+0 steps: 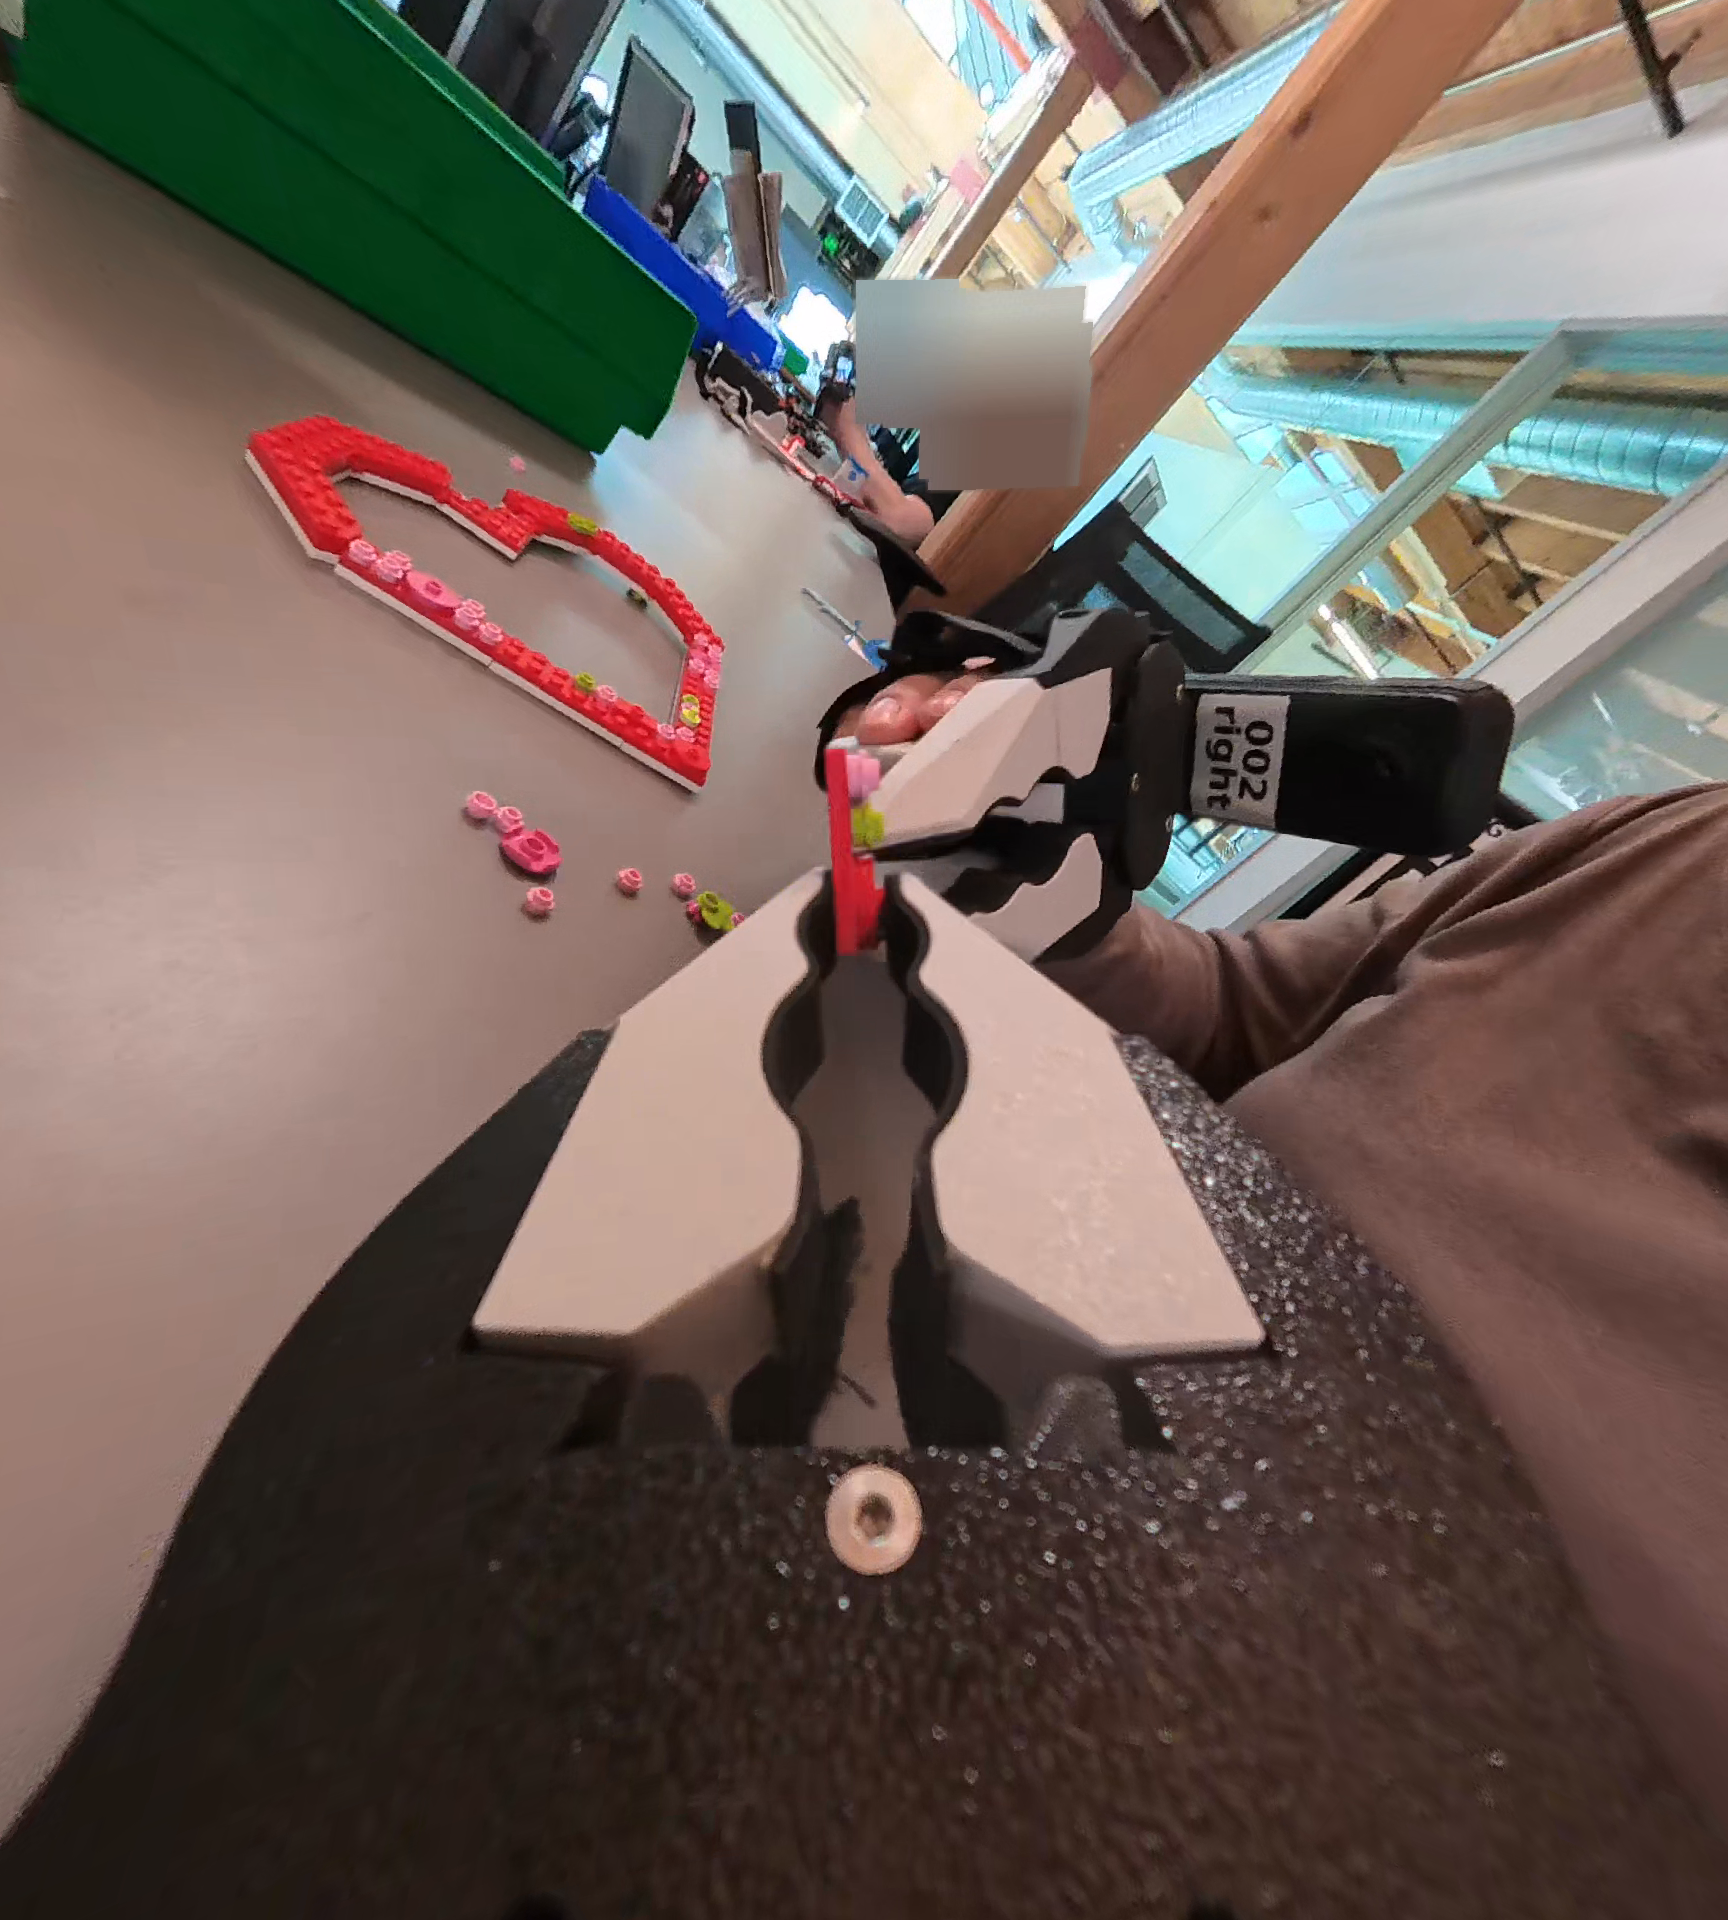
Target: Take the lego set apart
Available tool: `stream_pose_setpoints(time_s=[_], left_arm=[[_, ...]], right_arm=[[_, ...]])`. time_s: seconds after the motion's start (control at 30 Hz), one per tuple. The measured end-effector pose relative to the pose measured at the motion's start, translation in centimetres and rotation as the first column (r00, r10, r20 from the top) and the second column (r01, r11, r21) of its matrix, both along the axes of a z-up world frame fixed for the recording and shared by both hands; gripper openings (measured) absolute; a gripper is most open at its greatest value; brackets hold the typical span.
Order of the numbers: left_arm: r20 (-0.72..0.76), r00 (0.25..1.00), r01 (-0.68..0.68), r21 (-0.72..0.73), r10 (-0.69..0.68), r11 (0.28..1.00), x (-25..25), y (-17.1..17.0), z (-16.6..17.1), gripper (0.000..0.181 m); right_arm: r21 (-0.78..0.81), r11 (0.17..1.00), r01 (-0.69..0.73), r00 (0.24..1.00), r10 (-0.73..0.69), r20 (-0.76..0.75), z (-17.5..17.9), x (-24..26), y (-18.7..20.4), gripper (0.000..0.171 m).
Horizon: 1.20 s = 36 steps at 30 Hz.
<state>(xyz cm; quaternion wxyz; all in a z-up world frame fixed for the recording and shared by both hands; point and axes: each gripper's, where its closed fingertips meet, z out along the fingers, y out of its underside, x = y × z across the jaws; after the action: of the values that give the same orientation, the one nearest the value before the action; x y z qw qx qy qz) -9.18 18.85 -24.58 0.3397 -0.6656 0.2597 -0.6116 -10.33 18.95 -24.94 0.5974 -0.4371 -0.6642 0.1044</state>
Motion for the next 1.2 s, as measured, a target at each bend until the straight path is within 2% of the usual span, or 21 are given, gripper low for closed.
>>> stream_pose_setpoints(time_s=[0.03, 0.1, 0.13, 0.2, 0.27, 0.33, 0.4, 0.53, 0.7, 0.73, 0.83, 0.93, 1.0, 1.07, 1.2], left_arm=[[-0.001, 1.000, -0.015, 0.023, 0.015, 1.000, -0.1, 0.1, 0.1, 0.005], [-0.080, 0.988, -0.119, 0.168, 0.134, 0.979, -0.7, 1.2, -0.1, 0.005], [-0.138, 0.967, -0.171, 0.266, 0.213, 0.949, -1.2, 1.9, -0.2, 0.005], [-0.248, 0.899, -0.214, 0.469, 0.361, 0.857, -2.1, 2.8, -0.3, 0.005], [-0.286, 0.815, -0.221, 0.650, 0.504, 0.727, -2.7, 3.4, 0.3, 0.005], [-0.278, 0.755, -0.206, 0.760, 0.594, 0.617, -2.7, 3.5, 1.0, 0.005], [-0.273, 0.708, -0.178, 0.823, 0.651, 0.539, -2.7, 3.4, 1.4, 0.005], [-0.273, 0.650, -0.093, 0.897, 0.709, 0.431, -2.4, 3.3, 1.5, 0.005], [-0.301, 0.624, 0.008, 0.926, 0.721, 0.379, -1.9, 3.1, 0.7, 0.005], [-0.300, 0.624, 0.021, 0.930, 0.722, 0.368, -1.8, 3.0, 0.7, 0.005], [-0.318, 0.633, 0.033, 0.922, 0.706, 0.385, -1.7, 2.9, 0.3, 0.005], [-0.326, 0.623, 0.052, 0.924, 0.711, 0.378, -1.9, 3.1, 0.0, 0.005], [-0.330, 0.625, 0.074, 0.927, 0.707, 0.367, -1.9, 3.0, -0.1, 0.005], [-0.339, 0.623, 0.093, 0.927, 0.705, 0.363, -1.9, 2.9, -0.2, 0.005], [-0.410, 0.639, 0.166, 0.900, 0.651, 0.403, -1.8, 2.7, -1.7, 0.005]], right_arm=[[-0.030, 1.000, 0.007, 1.000, -0.008, -0.020, 0.1, -0.1, 0.1, 0.015], [-0.208, 0.978, 0.005, 0.995, -0.026, -0.098, 0.7, -0.1, 0.3, 0.015], [-0.334, 0.942, -0.016, 0.983, -0.046, -0.178, 1.5, -0.2, 0.5, 0.019], [-0.581, 0.807, -0.100, 0.925, -0.140, -0.353, 3.4, -0.2, 1.2, 0.022], [-0.739, 0.642, -0.205, 0.864, -0.236, -0.445, 4.2, -0.5, 1.7, 0.028], [-0.792, 0.554, -0.257, 0.837, -0.282, -0.469, 4.1, -1.0, 1.8, 0.032], [-0.810, 0.514, -0.284, 0.818, -0.310, -0.484, 4.0, -1.3, 1.8, 0.032], [-0.854, 0.421, -0.305, 0.810, -0.357, -0.465, 3.3, -1.6, 2.0, 0.031], [-0.861, 0.271, -0.430, 0.787, -0.354, -0.505, 3.6, -1.4, 1.8, 0.021], [-0.864, 0.253, -0.435, 0.793, -0.348, -0.501, 3.4, -1.3, 1.8, 0.016], [-0.875, 0.237, -0.422, 0.817, -0.318, -0.480, 3.0, -1.2, 1.6, 0.016], [-0.889, 0.200, -0.412, 0.839, -0.297, -0.455, 2.5, -1.3, 1.3, 0.024], [-0.894, 0.192, -0.405, 0.845, -0.295, -0.446, 2.2, -1.2, 1.3, 0.015], [-0.899, 0.190, -0.395, 0.855, -0.283, -0.436, 2.0, -1.2, 1.2, 0.014], [-0.917, 0.294, -0.269, 0.921, -0.200, -0.334, 0.3, -1.1, 0.8, 0.011]])
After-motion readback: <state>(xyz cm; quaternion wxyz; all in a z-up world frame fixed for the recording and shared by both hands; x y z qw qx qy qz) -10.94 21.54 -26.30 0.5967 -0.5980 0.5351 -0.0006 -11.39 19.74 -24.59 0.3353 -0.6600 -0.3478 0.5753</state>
